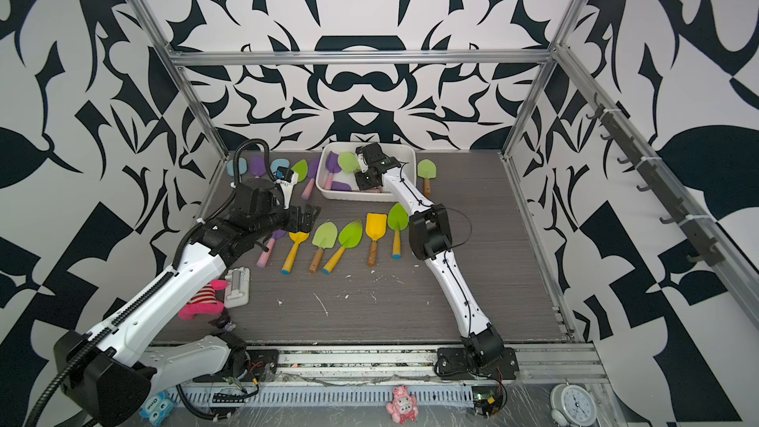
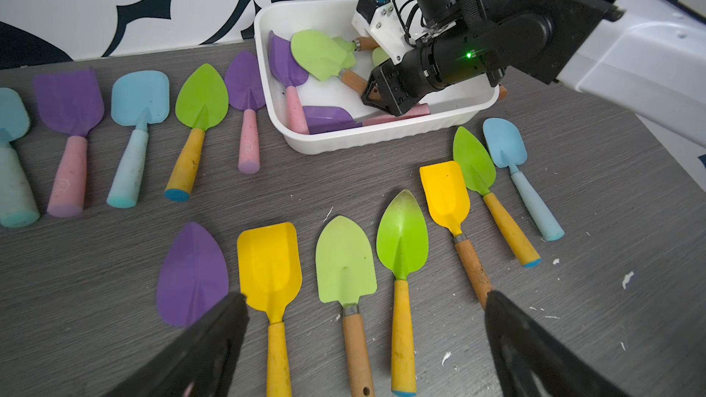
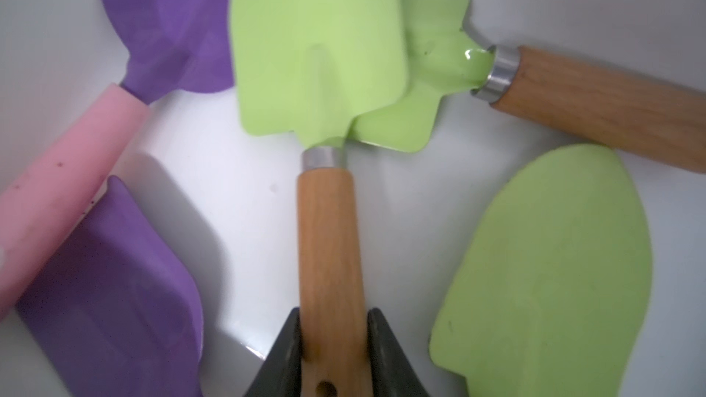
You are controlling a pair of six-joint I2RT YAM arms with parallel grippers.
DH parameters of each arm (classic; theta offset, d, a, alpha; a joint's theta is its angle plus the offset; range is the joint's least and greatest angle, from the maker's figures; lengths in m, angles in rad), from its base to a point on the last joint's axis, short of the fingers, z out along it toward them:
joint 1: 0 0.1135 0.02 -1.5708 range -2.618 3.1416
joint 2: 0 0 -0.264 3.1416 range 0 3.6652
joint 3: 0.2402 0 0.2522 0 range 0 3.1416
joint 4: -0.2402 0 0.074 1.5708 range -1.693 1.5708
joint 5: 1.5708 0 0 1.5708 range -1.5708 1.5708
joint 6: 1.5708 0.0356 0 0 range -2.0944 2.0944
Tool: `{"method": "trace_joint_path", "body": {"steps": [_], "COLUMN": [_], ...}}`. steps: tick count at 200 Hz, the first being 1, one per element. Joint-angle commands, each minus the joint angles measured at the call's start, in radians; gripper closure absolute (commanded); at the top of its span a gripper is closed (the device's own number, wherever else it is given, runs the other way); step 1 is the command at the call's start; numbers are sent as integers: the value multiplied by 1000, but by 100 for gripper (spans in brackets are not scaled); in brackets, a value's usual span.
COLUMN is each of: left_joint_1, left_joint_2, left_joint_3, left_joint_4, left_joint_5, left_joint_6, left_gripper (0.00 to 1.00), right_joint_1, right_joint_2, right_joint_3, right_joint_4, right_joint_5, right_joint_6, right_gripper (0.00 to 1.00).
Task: Take the shovel out of the storage box
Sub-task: Pick up the shovel from the storage box.
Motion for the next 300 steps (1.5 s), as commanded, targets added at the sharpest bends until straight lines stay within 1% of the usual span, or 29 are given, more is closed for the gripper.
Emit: {"method": "trace_joint_path", "body": {"steps": [1,26,76,80,108,143,173,184,232,300], "left_joint_1": [-2,-1,-1,-1,-2,-2,-2,-1,-2,-1], "left_joint_2": [-15,-11,-3,-3,5,18,30,33,42,39], "left_joint_3": [-5,0,0,-1,1,7,13,13,14,7], "left_joint_4": [-15,-10,4,5,17,32,40,45,62,101], "left_joint_5": [-12,-16,-17,-19,-17,-17,-14,-14,-12,1], "left_joint_6": [-12,-13,-23,-25,-30,-33,-35,-39,-47,-48], "left_gripper": [1,0,1,1,0,1,0,0,1,1], "right_joint_1": [6,11,12,12,12,12,12,12,11,-26], "right_joint_2": [-47,-89,-153,-160,-224,-289,-311,-354,-428,-534], "right_joint_3": [-6,-32,-36,-71,-156,-233,-264,-284,-348,-459], "right_joint_4": [22,69,90,91,122,148,153,168,203,250], "right_joint_5": [28,11,-16,-16,-20,-24,-27,-32,-44,-57], "right_joint_6": [1,7,4,5,13,27,41,49,81,121], "right_gripper": [76,83,94,95,100,100,100,100,100,100]}}
